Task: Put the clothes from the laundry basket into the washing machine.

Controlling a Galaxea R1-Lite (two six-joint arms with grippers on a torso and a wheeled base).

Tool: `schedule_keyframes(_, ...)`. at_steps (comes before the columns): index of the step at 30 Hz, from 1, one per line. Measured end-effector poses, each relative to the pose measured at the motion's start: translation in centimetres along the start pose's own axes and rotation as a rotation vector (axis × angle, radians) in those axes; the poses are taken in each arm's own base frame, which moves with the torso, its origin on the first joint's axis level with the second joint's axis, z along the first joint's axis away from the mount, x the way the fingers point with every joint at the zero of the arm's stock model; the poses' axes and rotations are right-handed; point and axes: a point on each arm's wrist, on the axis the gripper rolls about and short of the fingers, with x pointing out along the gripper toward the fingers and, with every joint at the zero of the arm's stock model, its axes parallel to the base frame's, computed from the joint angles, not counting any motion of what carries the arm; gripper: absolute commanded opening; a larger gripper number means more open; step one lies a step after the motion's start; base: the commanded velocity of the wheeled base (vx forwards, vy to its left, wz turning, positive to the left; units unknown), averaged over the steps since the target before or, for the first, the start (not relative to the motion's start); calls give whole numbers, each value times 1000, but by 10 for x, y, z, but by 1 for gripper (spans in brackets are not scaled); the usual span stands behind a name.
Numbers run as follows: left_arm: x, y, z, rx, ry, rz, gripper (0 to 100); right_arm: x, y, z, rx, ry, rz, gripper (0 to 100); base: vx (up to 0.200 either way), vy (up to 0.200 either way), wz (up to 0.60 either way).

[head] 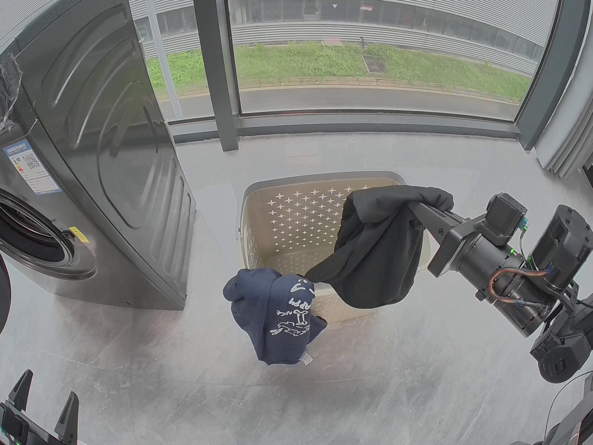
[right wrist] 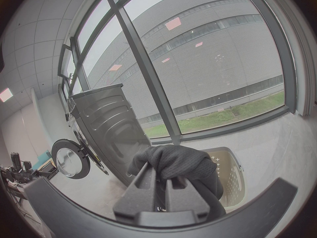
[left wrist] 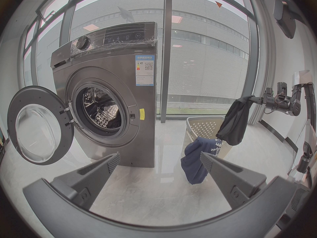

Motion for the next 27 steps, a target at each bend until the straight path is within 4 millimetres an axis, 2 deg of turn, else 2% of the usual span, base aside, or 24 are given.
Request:
schedule_keyframes(10,0,0,0,0,0,-1,100,-4,-3,8,-13,-28,-69,0,-200,0,0)
schedule_keyframes(19,0,0,0,-3,0,0,100,-6,-1,11,-13,-17,-104,0,0,0,0)
schedule_keyframes(27,0,0,0,-6,0,0,100,-7,3,16,-6,-39,-110,0,0,200,0)
